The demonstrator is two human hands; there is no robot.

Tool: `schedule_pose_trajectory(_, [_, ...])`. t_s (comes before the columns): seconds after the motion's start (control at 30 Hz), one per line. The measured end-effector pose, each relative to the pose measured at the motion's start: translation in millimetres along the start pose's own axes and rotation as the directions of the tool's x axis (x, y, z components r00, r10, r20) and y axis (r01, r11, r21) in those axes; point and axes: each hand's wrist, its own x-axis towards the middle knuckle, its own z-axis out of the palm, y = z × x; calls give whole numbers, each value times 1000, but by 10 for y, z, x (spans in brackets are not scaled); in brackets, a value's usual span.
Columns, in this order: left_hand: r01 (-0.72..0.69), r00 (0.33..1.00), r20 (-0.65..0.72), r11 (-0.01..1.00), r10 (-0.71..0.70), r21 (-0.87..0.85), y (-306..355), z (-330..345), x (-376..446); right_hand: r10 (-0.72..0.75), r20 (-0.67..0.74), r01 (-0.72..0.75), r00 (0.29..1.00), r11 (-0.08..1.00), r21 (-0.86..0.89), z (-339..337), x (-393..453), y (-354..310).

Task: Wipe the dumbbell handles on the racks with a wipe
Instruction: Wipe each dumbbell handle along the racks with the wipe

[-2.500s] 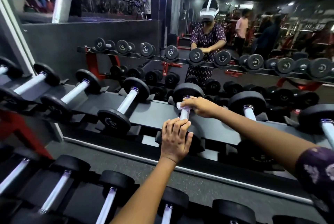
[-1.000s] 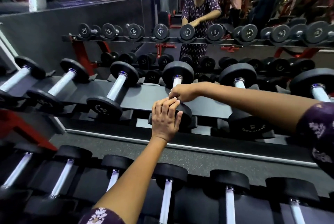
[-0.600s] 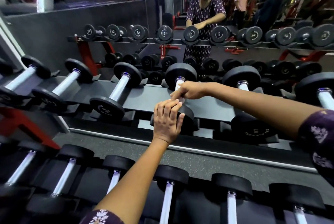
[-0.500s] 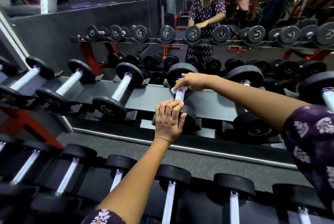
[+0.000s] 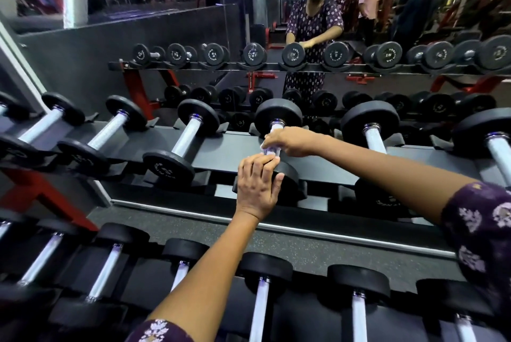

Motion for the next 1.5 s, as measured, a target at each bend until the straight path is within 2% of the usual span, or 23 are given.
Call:
schedule_pose_trajectory(0.1, [31,999,20,1000,-31,-3,-1,2,-4,8,-48,3,999,972,235,120,-132,-126])
schedule_pose_trajectory(0.2, [42,998,41,999,-42,-10,8,-2,-33,32,-66,-9,997,948,318,142,-222,-145])
schedule_pose_trajectory(0.3, [45,998,40,999,-45,-15,12,-1,-20,3,-74,17,997,963,270,121,-249,-138])
schedule_pose_trajectory(0.4, [57,998,24,998,-57,-6,43,-8,-8,-3,-151,34,989,978,204,40,-186,-20])
schedule_pose_trajectory(0.5, [39,999,20,999,-39,-6,37,-17,-4,83,-292,-54,953,993,107,-1,-59,187])
schedule_pose_trajectory(0.6, [36,999,13,999,-36,1,29,-12,-8,79,-286,-98,955,994,-53,93,20,165])
schedule_pose_trajectory(0.73, [44,999,-17,999,-44,31,45,23,-6,131,-341,-176,931,979,-106,160,47,74])
schedule_pose_trajectory(0.9, [35,999,-38,999,-34,41,27,63,-21,272,-423,-297,864,955,6,297,41,66])
schedule_pose_trajectory(0.93, [33,999,-35,999,-32,39,30,64,-17,317,-445,-333,837,942,44,317,10,66])
schedule_pose_trajectory(1.0, [31,999,-39,999,-30,41,42,60,-17,346,-506,-398,790,918,6,381,-10,97])
schedule_pose_trajectory(1.07, [34,998,-49,998,-32,45,43,67,-21,399,-518,-429,756,901,67,340,49,104])
schedule_pose_trajectory(1.1, [32,998,-55,998,-30,45,35,68,-24,390,-511,-402,766,911,93,278,116,66])
schedule_pose_trajectory(1.2, [25,998,-58,998,-22,50,23,71,-16,220,-454,-251,863,968,-7,48,264,-121])
schedule_pose_trajectory(1.27, [21,999,-42,999,-19,32,36,51,-11,135,-431,-184,892,980,-74,64,232,-62])
schedule_pose_trajectory(1.33, [10,999,-33,1000,-9,25,49,31,-13,172,-451,-216,876,975,-47,187,145,115])
schedule_pose_trajectory(1.4, [15,999,-36,1000,-14,21,48,31,0,217,-528,-241,821,970,25,253,42,197])
schedule_pose_trajectory(1.5, [27,998,-55,999,-26,17,29,43,10,253,-554,-250,793,965,84,268,91,173])
